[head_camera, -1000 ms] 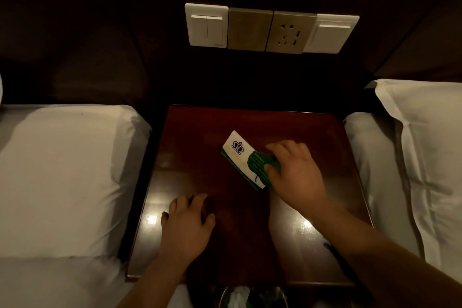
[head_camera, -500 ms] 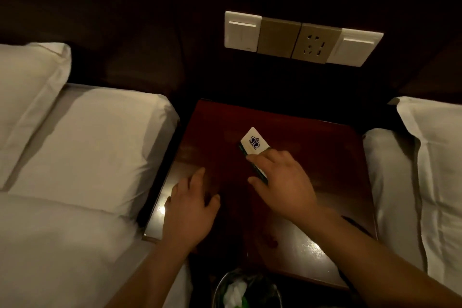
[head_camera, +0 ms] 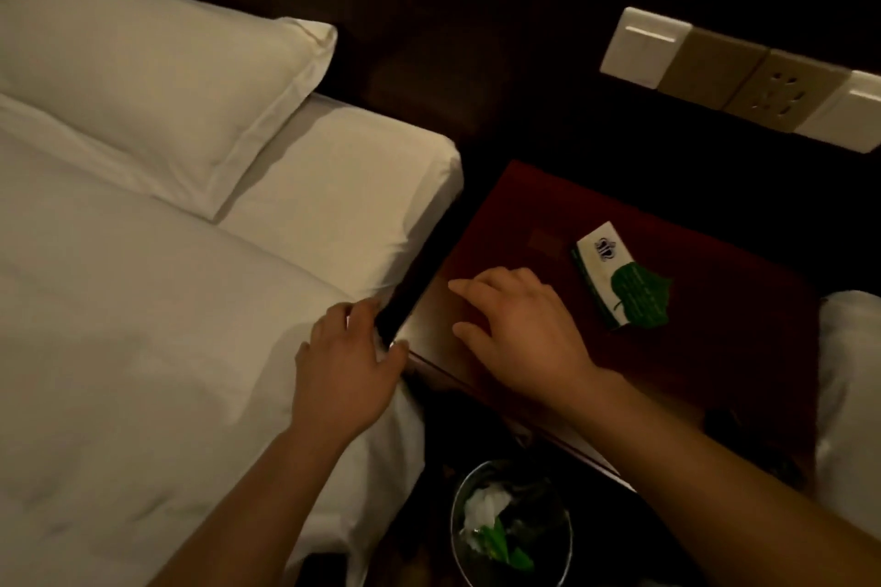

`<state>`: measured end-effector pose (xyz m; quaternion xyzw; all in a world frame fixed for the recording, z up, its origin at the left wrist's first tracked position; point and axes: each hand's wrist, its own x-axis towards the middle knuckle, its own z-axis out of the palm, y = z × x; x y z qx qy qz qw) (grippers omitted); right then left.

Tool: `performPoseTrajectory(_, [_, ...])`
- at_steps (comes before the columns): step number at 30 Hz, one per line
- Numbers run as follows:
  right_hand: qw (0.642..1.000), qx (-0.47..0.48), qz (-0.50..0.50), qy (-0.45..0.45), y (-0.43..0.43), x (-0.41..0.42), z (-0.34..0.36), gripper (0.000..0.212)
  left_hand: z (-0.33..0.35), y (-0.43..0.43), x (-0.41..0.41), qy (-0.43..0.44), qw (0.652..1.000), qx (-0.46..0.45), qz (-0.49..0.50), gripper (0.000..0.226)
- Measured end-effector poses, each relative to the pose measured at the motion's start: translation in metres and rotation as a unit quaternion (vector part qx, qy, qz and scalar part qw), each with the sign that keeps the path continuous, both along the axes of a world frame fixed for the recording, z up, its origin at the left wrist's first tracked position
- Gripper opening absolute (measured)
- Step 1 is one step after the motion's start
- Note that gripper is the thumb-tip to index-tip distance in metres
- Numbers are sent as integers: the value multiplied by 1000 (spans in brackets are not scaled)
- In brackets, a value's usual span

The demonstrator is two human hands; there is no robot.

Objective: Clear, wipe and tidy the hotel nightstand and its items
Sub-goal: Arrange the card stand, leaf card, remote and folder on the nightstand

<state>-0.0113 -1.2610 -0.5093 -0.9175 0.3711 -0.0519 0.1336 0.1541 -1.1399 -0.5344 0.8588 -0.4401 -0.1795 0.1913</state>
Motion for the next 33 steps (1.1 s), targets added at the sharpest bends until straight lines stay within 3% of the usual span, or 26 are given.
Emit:
performPoseTrajectory(14, [993, 34, 111, -26, 145, 173, -4, 49, -8, 185, 128, 7, 993, 28, 117, 60])
performPoseTrajectory(33, [942, 74, 326, -6, 379, 388, -37, 45, -34, 455, 271, 27, 941, 43, 333, 63])
